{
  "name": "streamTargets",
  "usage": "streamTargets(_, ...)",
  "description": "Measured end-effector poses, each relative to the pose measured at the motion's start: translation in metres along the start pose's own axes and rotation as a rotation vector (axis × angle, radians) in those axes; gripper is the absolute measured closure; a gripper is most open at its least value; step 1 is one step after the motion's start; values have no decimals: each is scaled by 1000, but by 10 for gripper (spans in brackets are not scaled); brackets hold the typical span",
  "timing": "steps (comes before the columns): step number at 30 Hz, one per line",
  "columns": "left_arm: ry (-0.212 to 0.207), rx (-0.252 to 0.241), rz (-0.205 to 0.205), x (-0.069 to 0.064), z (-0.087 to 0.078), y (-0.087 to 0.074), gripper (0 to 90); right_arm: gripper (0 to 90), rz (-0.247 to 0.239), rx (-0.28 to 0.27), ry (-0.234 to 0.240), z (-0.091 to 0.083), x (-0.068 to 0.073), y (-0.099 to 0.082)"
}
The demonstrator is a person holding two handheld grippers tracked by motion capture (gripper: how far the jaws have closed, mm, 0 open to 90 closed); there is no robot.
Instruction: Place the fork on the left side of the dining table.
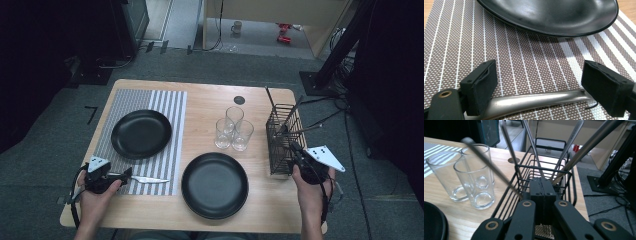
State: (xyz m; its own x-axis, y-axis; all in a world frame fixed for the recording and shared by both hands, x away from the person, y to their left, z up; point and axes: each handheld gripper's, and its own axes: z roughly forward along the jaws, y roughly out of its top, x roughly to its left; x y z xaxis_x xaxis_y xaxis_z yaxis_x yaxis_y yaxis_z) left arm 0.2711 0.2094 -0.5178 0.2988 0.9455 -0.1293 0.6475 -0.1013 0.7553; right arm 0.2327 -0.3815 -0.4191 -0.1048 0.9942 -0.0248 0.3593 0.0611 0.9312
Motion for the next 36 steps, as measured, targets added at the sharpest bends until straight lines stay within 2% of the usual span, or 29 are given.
streamTargets(3,-1,1,0,0,0,0,137,866,-11,-12,13,-1,1,2)
streamTargets(9,-2,-1,-2,0,0,0,137,789,-36,-13,71,1,10,7)
streamTargets(13,-4,-2,-5,0,0,0,137,769,-32,-27,80,-1,13,7)
streamTargets(19,-5,-2,-6,1,0,0,137,738,-29,-50,90,-16,11,9)
streamTargets(27,-5,-3,-6,1,0,0,137,636,-42,-55,148,-34,15,1)
streamTargets(36,-6,-4,-8,1,0,0,138,562,-32,-59,178,-47,14,-7)
